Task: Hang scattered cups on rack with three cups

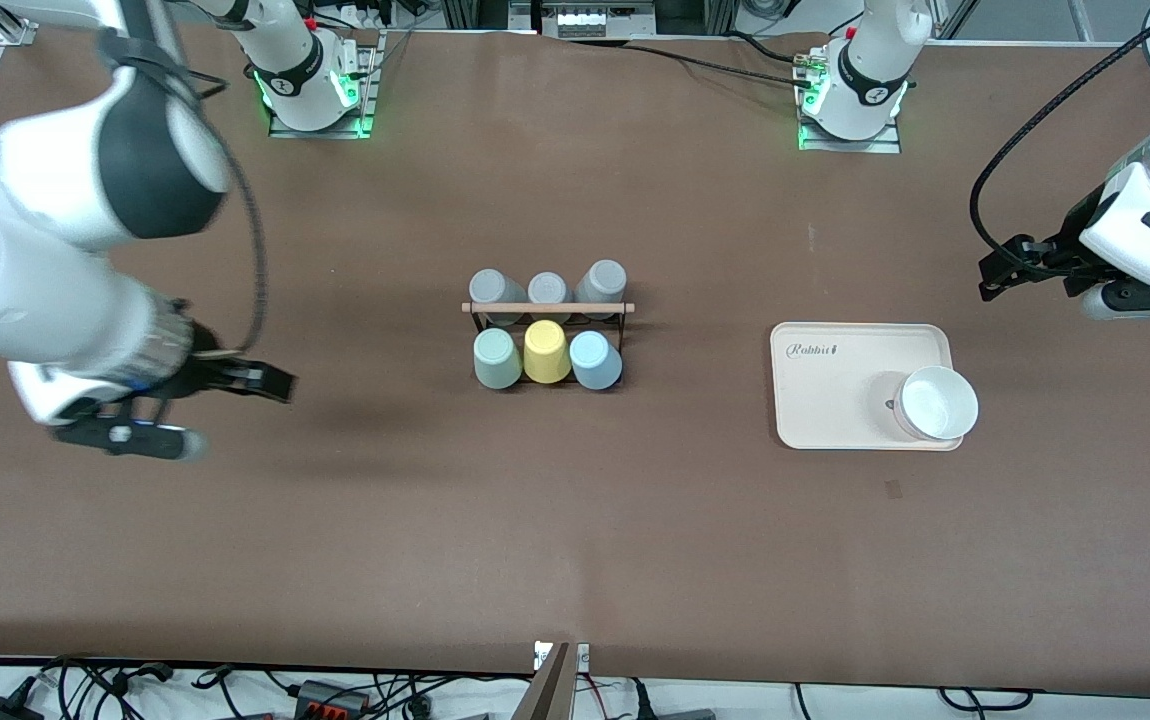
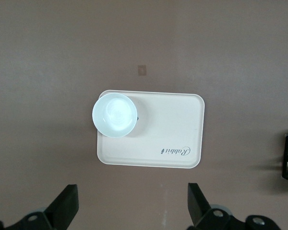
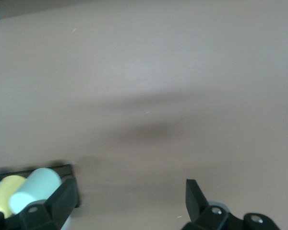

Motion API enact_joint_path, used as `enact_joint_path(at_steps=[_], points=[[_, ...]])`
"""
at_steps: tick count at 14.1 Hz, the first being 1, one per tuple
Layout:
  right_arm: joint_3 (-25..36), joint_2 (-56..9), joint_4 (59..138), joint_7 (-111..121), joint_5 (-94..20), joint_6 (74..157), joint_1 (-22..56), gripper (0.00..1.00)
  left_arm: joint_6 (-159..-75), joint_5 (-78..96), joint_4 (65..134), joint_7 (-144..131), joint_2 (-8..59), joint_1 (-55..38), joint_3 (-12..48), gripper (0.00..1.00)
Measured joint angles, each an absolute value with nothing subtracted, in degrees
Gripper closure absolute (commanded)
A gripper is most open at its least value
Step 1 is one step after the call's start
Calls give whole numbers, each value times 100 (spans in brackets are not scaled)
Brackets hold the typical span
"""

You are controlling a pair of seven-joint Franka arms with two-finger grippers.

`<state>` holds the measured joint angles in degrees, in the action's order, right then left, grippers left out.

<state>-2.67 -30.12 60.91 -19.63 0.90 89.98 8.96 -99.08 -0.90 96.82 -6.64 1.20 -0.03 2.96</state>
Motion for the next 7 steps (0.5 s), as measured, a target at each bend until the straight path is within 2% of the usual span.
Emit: enact_joint_path(at_steps=[3,7], points=[[-258,-2795,6118,-1623,119,8978,394,0,-9908,-90,9682,-652,120,-3,296,0],[-183,-2160,6846,-691,119,9442,-74,0,-9908,-90,9682,-648,120,-3,296,0]])
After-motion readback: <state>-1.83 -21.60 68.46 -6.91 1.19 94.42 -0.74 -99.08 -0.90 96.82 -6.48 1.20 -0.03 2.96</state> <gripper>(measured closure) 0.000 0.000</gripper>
